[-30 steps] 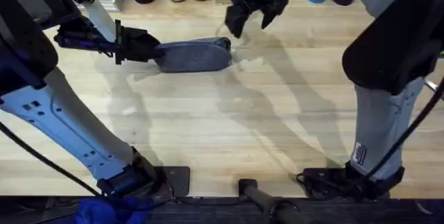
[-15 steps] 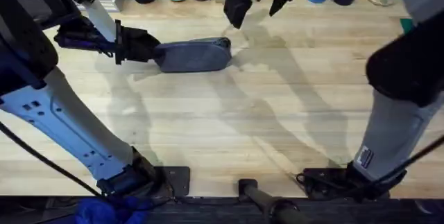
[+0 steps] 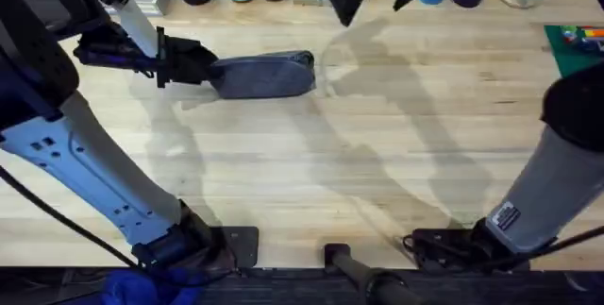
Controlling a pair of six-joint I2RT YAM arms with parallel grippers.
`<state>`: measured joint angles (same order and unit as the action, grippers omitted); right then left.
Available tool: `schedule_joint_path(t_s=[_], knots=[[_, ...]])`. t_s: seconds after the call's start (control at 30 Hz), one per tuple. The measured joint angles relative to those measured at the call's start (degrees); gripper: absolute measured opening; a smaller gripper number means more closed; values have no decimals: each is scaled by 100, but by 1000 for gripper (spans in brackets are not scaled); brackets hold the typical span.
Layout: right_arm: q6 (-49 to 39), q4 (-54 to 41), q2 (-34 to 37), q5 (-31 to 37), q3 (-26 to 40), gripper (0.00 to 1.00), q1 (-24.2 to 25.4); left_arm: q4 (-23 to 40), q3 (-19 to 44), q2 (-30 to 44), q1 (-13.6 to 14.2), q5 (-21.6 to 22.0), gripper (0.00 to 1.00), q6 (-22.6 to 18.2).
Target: Unzip the bag, pick up the pens from the table one at a time and place them inside, then zip the bag closed.
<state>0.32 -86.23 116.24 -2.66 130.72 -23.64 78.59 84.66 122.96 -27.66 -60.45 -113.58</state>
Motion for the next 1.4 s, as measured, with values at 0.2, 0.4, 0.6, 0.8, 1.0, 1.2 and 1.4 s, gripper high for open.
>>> schedule_joint_path(t_s=[0.2, 0.4, 0.6, 0.8, 1.0, 1.2, 1.4], knots=[[2, -24, -421, 0, -349, 996, 153, 0, 1, 0, 0, 0, 41, 0], [31, 740, -1096, -17, -1717, 996, 159, 0, 2, 0, 0, 0, 41, 0], [217, 1556, -1726, -221, -2969, 996, 194, 0, 0, 0, 0, 0, 41, 0], [425, 2403, -1986, -826, -3908, 995, 397, 0, 2, 0, 0, 0, 41, 0], [694, 3258, -1986, -1588, -4536, 996, 572, 10, 0, 0, 0, 0, 41, 0], [979, 4051, -1987, -2437, -4813, 996, 645, 17, 1, 0, 0, 2, 42, 0], [1442, 5195, -1986, -3436, -5545, 995, 986, 20, 1, 0, 0, 2, 41, 0]])
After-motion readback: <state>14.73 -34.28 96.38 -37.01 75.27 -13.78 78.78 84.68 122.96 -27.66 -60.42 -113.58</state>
